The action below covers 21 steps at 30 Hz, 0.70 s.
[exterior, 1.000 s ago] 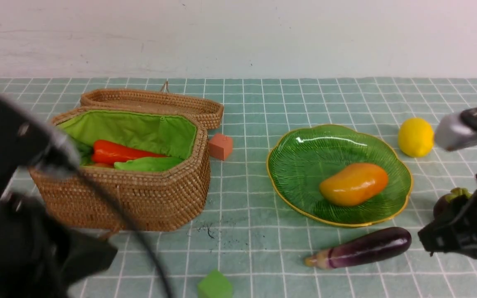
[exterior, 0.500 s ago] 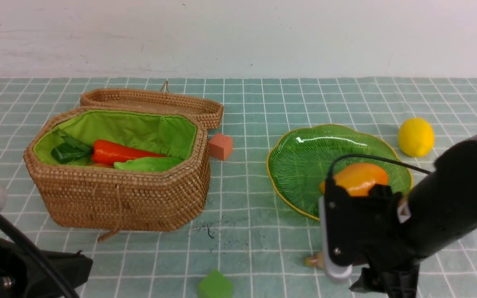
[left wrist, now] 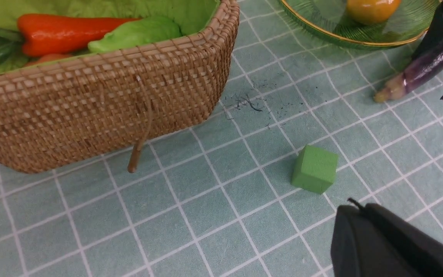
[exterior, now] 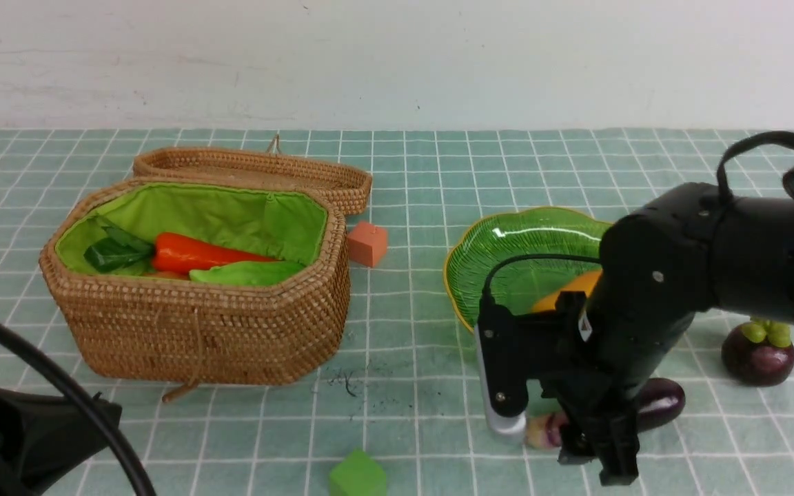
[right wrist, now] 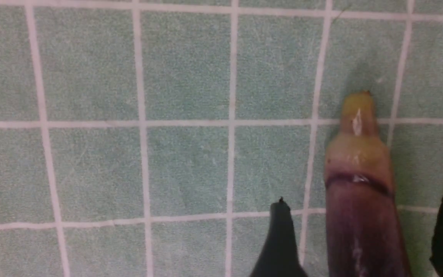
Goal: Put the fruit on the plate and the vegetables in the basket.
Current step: Grab an eggplant with your right arm and place it in the basket on the left.
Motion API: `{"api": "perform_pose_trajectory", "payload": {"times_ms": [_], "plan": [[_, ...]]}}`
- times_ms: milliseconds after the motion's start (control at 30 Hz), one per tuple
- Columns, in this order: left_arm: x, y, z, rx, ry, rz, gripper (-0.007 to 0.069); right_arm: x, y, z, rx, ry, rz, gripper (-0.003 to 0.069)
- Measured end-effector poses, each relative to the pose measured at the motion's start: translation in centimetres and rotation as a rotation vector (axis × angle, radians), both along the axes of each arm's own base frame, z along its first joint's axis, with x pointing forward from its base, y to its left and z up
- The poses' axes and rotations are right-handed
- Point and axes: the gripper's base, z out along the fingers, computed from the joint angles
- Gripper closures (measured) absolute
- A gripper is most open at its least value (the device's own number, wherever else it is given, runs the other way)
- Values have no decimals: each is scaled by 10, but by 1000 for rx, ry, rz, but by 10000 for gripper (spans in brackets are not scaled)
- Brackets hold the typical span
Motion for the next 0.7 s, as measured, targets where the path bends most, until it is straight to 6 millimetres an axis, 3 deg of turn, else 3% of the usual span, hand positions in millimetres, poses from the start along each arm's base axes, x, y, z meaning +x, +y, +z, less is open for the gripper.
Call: {"api": "perform_pose_trajectory", "payload": {"times_ms": [700], "plan": [[0,1,-1,11,11,2,638,21,4,-48,-146,46,57,162]]}}
